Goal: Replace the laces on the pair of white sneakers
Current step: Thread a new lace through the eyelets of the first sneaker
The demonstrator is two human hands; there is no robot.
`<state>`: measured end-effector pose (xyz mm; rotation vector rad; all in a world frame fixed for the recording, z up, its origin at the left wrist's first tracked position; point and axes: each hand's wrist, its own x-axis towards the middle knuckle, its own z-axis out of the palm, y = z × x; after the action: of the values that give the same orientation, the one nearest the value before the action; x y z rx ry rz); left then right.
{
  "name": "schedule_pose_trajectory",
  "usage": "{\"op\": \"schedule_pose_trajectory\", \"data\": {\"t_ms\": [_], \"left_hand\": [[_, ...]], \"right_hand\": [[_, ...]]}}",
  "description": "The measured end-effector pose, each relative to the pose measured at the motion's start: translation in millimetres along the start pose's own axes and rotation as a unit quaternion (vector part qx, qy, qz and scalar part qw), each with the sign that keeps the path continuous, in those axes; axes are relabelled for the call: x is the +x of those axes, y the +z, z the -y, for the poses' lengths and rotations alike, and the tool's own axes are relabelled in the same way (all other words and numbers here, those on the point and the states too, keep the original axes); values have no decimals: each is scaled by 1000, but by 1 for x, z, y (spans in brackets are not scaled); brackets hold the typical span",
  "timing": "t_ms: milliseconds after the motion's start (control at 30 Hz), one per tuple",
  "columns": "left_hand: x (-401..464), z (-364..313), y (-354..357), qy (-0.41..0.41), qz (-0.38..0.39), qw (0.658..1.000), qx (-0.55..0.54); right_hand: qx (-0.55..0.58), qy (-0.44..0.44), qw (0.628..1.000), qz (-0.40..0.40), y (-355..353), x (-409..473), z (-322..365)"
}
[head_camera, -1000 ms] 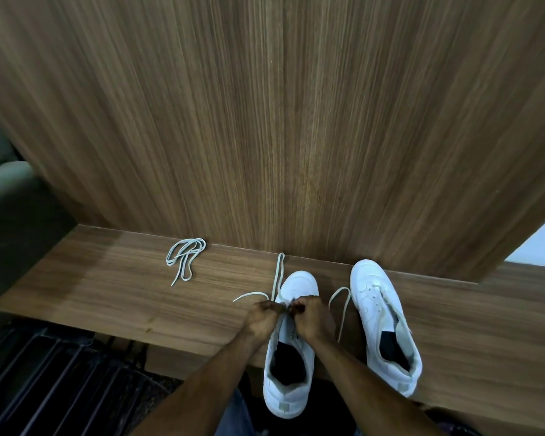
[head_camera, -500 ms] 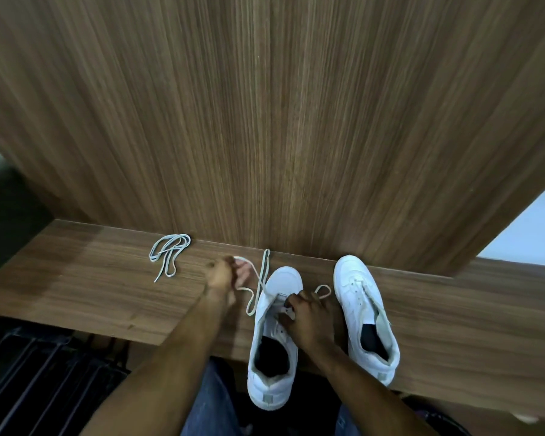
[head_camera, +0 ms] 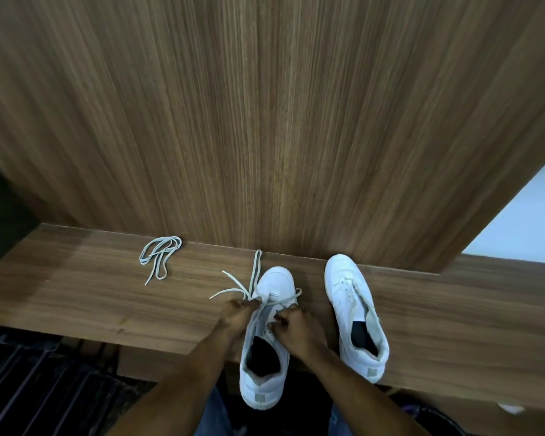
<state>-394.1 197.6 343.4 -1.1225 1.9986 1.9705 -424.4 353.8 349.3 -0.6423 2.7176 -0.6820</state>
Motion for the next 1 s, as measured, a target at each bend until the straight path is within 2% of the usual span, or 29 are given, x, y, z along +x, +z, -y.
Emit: {"op": "schedule_pose_trajectory", "data": {"t_ms": [200,300,433,500,567,667,733,800,900,1000], "left_hand": [[2,-26,4,35,-43,998,13],[6,-56,-4,37,-77,984,-156],[-2,-119,-32,92,-93,921,-367],[-7,-147,-48,119,-94,893,-424],[-12,-162,-59,128,-106,888,-429],[-5,-145,-55,120,-119,919,-357],[6,-106,-46,73,-121,961,-238],[12,-62,-32,8,-75,989,-127],[2,-23,-8,-20,-16,1000,0],[-9,-16,8,9,-28,998,51]], "right_hand": [[10,5,999,34,-4,-3,2],[4,-9,999,44,-5,-3,1],[6,-16,998,65,-4,-3,0],[11,-14,997,73,-5,-3,0],[11,-11,997,75,-5,-3,0],[0,-14,997,77,-5,-4,-1],[1,-15,997,76,-3,-3,-1],[14,-9,997,71,-3,-4,-1],[20,4,997,71,-3,-5,0],[12,12,997,79,-4,-5,0]]}}
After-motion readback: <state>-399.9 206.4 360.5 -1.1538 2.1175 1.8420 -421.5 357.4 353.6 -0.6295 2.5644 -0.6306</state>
